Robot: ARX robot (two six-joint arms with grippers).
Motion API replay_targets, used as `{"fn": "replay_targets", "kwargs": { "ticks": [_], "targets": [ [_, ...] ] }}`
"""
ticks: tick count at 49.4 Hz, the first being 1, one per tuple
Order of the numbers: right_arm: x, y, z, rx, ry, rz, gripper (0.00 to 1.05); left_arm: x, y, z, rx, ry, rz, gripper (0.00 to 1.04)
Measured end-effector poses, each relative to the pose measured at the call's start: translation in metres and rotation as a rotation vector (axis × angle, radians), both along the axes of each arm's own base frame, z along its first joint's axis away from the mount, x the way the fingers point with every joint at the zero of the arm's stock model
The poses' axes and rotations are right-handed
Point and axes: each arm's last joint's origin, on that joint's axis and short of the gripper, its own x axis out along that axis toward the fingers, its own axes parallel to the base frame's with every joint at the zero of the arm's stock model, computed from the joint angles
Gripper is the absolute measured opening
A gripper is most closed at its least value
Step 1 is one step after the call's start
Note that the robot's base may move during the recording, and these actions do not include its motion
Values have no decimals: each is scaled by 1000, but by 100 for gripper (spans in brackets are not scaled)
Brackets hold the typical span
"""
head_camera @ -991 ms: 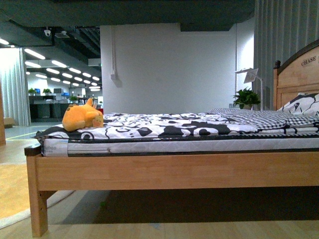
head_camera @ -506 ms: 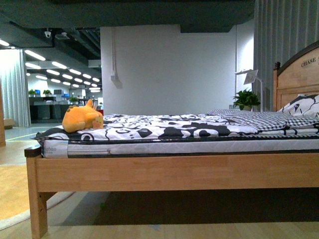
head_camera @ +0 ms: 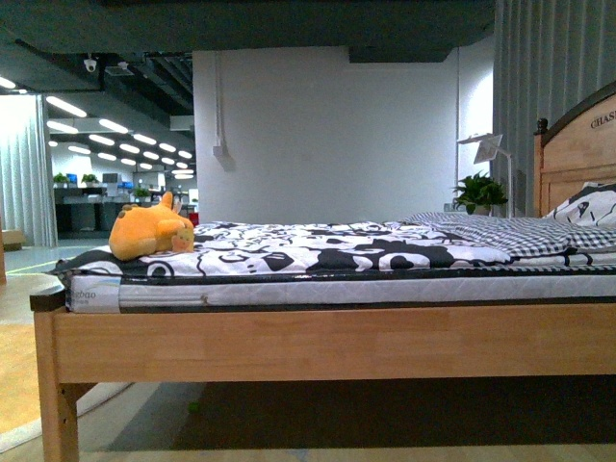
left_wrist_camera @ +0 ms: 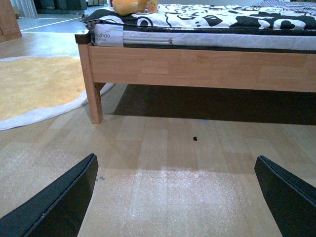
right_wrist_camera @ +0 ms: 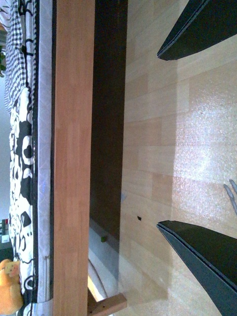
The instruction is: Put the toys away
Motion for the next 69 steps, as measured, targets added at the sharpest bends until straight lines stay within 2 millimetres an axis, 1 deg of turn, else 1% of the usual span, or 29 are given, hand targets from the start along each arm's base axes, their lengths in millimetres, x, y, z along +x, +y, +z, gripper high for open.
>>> {"fn": "replay_targets", "kwargs": {
  "ticks": [69],
  "targets": [
    [0, 0, 0, 0, 0, 0, 98, 0, 0, 0, 0, 0, 0, 99]
  ]
}}
